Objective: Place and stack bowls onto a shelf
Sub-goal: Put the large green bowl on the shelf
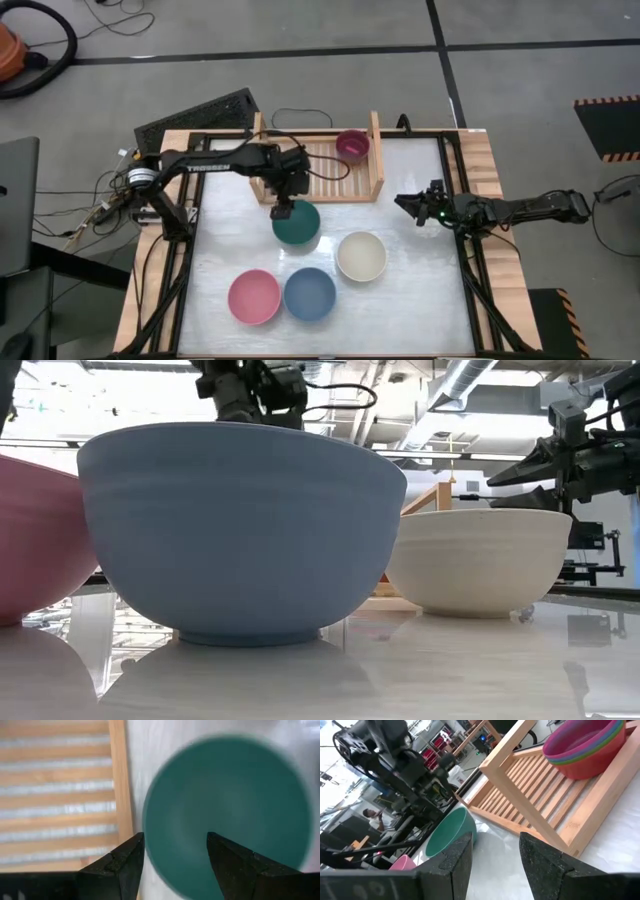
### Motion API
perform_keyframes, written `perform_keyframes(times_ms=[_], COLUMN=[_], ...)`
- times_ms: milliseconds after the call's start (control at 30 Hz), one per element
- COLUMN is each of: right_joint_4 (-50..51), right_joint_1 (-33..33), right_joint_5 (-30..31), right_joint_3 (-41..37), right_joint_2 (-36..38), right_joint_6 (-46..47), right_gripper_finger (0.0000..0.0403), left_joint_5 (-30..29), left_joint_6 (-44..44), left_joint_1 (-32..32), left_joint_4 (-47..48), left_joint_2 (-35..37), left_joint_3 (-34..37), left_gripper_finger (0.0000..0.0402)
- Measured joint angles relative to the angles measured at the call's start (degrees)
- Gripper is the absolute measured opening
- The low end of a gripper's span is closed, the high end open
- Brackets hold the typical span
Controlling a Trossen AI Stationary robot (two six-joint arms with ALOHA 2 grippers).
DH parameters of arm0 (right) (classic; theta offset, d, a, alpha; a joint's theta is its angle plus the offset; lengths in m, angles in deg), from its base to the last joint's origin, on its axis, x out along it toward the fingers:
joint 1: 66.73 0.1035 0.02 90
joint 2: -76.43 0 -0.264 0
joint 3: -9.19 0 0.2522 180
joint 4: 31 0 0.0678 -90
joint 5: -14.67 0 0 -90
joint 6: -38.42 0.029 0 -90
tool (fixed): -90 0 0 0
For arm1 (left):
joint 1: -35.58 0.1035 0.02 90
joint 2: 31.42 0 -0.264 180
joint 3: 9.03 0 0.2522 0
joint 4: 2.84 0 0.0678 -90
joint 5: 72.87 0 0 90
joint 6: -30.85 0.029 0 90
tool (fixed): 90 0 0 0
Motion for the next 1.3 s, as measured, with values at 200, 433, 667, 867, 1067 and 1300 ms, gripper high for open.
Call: perform_keyframes(times_ms=[200, 433, 667, 867, 1067, 1300], right_joint_4=[-0.02, 0.00, 0.00, 0.00, 0.00, 0.00], right_joint_1=[-0.43, -1.94, -1.94, -1.94, -1.91, -1.91], right_joint_5=[0.10, 0.09, 0.05, 0.01, -0.13, -0.16], right_joint_3=[0.00, 0.00, 0.00, 0.00, 0.00, 0.00], right_joint_2=[0.00, 0.00, 0.00, 0.00, 0.00, 0.00], right_joint_6=[0.20, 3.00, 2.77, 2.54, 2.21, 1.01], right_gripper_finger=[0.0189, 0.0189, 0.0189, 0.0189, 0.0189, 0.0189], left_joint_5=[-2.34, -2.77, -2.87, -4.28, -0.60, -9.77], left_joint_6=[1.14, -2.33, -10.79, -21.23, -33.50, -39.09], left_joint_1=[0.67, 0.80, -0.25, -1.30, -1.34, 0.82], left_joint_4=[-4.54, -10.30, -9.42, -10.46, -7.49, -4.01], left_joint_2=[-0.17, -0.26, -0.28, -0.59, -0.35, -0.23], left_joint_3=[5.43, 11.44, 9.71, 9.69, 4.60, -7.84], left_gripper_finger=[0.0199, 0.0192, 0.0085, 0.0005, 0.0002, 0.0001])
